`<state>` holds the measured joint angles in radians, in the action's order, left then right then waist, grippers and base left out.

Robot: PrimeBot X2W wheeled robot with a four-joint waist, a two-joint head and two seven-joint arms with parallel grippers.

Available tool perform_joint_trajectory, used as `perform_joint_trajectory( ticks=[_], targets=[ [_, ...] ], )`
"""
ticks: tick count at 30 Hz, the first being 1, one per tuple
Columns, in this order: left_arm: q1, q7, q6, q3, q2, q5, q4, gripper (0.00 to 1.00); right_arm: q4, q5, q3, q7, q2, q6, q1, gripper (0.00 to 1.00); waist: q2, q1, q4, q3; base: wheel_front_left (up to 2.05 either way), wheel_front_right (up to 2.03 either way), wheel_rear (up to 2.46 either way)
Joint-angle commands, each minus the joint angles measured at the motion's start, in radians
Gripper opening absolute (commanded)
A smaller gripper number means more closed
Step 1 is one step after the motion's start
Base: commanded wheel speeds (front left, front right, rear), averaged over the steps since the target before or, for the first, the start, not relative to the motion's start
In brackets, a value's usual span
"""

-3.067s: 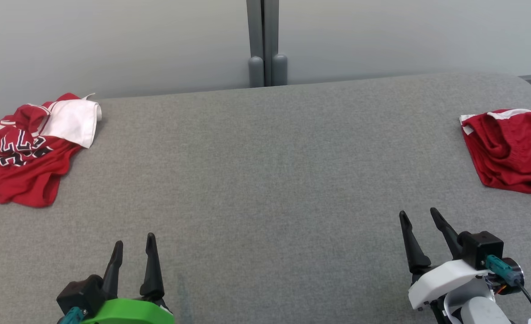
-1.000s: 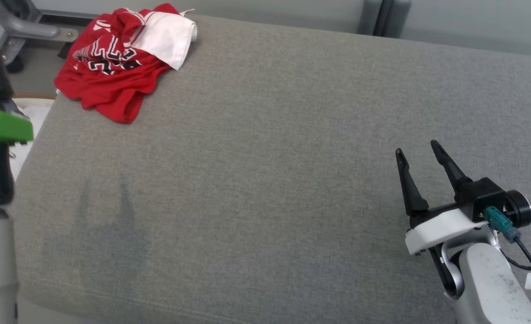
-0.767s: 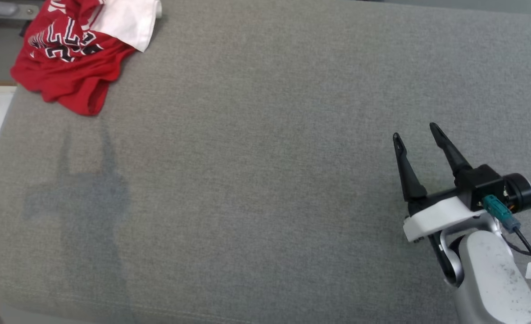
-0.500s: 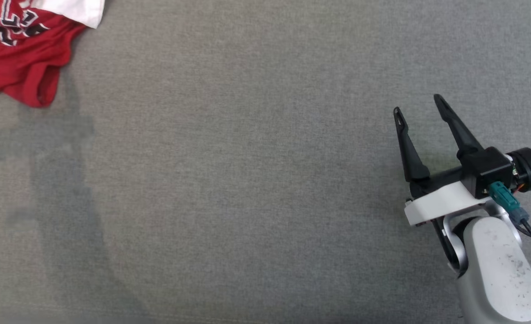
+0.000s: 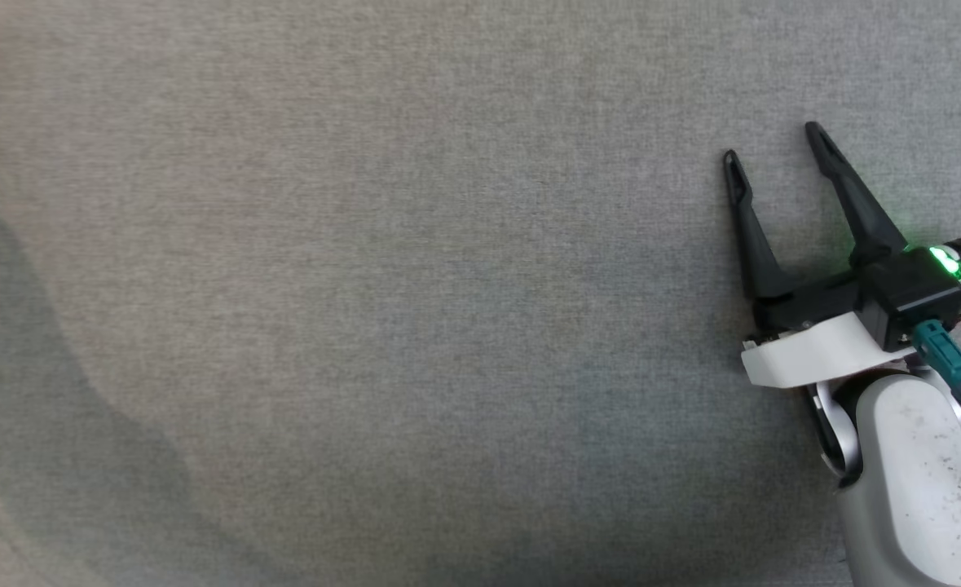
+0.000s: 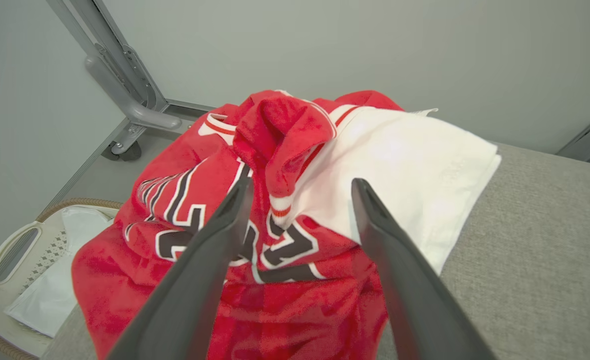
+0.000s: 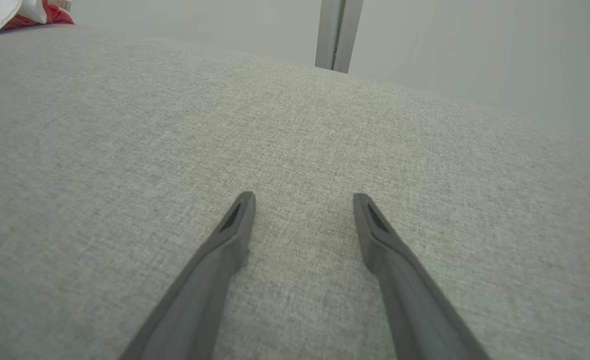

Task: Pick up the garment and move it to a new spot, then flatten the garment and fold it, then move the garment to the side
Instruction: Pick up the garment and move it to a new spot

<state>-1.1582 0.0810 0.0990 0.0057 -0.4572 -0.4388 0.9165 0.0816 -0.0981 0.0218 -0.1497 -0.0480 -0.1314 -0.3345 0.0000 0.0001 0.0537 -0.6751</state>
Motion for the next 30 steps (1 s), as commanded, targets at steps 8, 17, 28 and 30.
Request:
perform_joint_trajectory(
  ticks=[8, 17, 28, 30],
  targets=[
    [-0.116, -0.065, -0.02, 0.002, -0.058, 0.012, 0.091, 1.0, -0.021, 0.001, -0.018, -0.002, -0.009, 0.003, 0.0, 1.0, 0.0, -0.0001, -0.066, -0.107, 0.0, 0.0, 0.0],
    [-0.167, -0.135, 0.007, -0.019, -0.065, 0.003, 0.145, 0.0, -0.058, 0.018, -0.01, -0.024, -0.011, 0.003, -0.004, 1.0, 0.0, -0.0001, -0.065, -0.063, 0.0, 0.0, 0.0],
    [-0.163, -0.178, 0.032, -0.099, -0.091, 0.024, 0.139, 0.0, -0.139, 0.047, 0.026, -0.063, -0.004, 0.002, -0.003, 1.0, 0.0, -0.0001, -0.054, 0.122, 0.0, 0.0, 0.0],
    [-0.153, -0.18, 0.032, -0.126, -0.094, 0.029, 0.125, 0.0, -0.162, 0.058, 0.033, -0.073, -0.004, 0.002, -0.001, 1.0, 0.0, -0.0001, -0.058, 0.17, 0.0, 0.0, 0.0]
  ],
)
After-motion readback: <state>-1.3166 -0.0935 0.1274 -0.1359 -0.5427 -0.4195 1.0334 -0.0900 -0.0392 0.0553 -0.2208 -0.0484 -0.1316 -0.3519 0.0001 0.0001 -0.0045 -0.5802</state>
